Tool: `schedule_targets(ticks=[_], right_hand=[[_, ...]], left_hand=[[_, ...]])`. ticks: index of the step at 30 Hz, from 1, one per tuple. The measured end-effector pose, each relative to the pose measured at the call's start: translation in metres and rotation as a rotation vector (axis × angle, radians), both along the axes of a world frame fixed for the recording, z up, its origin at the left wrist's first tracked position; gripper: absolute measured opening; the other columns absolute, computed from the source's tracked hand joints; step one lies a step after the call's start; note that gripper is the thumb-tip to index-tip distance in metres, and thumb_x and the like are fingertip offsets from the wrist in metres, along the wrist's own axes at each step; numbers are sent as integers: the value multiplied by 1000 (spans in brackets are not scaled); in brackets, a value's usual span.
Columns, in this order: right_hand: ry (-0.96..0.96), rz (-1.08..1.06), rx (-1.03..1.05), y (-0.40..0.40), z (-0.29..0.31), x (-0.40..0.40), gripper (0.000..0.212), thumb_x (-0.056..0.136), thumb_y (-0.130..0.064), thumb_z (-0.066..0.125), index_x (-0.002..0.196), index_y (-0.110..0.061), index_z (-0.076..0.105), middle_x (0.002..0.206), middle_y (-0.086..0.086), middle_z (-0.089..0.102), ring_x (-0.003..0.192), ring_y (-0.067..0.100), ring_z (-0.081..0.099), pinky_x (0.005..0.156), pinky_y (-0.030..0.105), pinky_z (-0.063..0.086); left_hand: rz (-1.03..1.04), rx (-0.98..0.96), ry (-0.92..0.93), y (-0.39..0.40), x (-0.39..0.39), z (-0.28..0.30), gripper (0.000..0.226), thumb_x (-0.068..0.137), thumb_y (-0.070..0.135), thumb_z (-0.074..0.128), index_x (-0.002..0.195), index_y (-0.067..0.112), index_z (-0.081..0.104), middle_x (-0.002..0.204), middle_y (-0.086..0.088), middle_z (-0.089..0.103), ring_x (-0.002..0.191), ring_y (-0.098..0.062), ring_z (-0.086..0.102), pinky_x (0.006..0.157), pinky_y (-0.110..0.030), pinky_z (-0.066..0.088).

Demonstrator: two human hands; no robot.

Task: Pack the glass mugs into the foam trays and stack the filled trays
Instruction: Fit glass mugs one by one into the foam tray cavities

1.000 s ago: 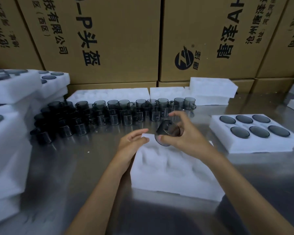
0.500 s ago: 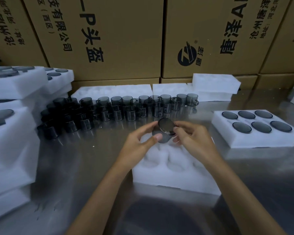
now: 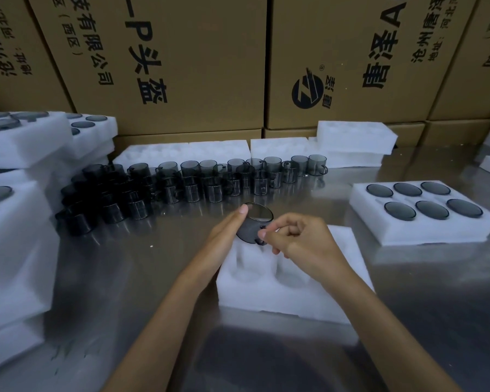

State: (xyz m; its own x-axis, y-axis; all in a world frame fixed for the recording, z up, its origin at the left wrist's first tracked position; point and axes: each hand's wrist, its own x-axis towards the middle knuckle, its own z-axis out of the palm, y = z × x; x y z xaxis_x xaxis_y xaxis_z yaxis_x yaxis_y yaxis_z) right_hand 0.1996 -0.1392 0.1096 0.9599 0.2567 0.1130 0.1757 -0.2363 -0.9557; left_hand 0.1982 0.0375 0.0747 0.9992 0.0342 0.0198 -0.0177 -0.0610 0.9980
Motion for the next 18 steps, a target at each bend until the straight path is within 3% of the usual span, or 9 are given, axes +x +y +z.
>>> schedule_targets(ticks=[3, 8, 11, 14, 18], right_hand=[[-4, -17, 0, -1, -1, 2, 14, 80, -23, 82, 77, -14, 71, 56, -1, 65, 56, 9, 57, 60, 20, 44], [-155, -34, -65, -1, 0, 2, 14, 77, -21, 84, 77, -20, 70, 69, 0, 66, 59, 7, 48, 58, 14, 39], [-258, -38, -162, -3, -1, 3, 25, 77, -20, 83, 94, -26, 66, 95, -10, 63, 85, 7, 55, 71, 11, 38], [-188, 22, -182, -6, -3, 5, 52, 81, -28, 80, 126, -34, 55, 122, -21, 57, 111, 1, 53, 86, 16, 42], [-264, 76, -314, -8, -5, 5, 51, 88, -38, 72, 136, -36, 57, 144, -25, 48, 133, -5, 41, 111, 25, 37]], left_hand=[[-35, -14, 37, -1, 6, 1, 67, 74, 81, 59, 130, 44, 59, 144, 6, 54, 137, -16, 46, 119, -48, 27], [-10, -24, 24, -3, 11, 3, 61, 73, 76, 55, 128, 50, 58, 147, 5, 51, 139, -17, 43, 119, -48, 26], [-10, 25, 10, -5, 13, 2, 68, 72, 74, 47, 134, 47, 53, 151, 8, 45, 144, -15, 34, 120, -49, 22], [-7, 53, 41, -4, 12, -2, 74, 72, 74, 42, 139, 43, 50, 152, 8, 43, 145, -17, 32, 120, -51, 21], [16, 30, 63, -2, 8, -6, 67, 72, 73, 47, 132, 45, 57, 146, 8, 50, 139, -14, 41, 119, -47, 26]])
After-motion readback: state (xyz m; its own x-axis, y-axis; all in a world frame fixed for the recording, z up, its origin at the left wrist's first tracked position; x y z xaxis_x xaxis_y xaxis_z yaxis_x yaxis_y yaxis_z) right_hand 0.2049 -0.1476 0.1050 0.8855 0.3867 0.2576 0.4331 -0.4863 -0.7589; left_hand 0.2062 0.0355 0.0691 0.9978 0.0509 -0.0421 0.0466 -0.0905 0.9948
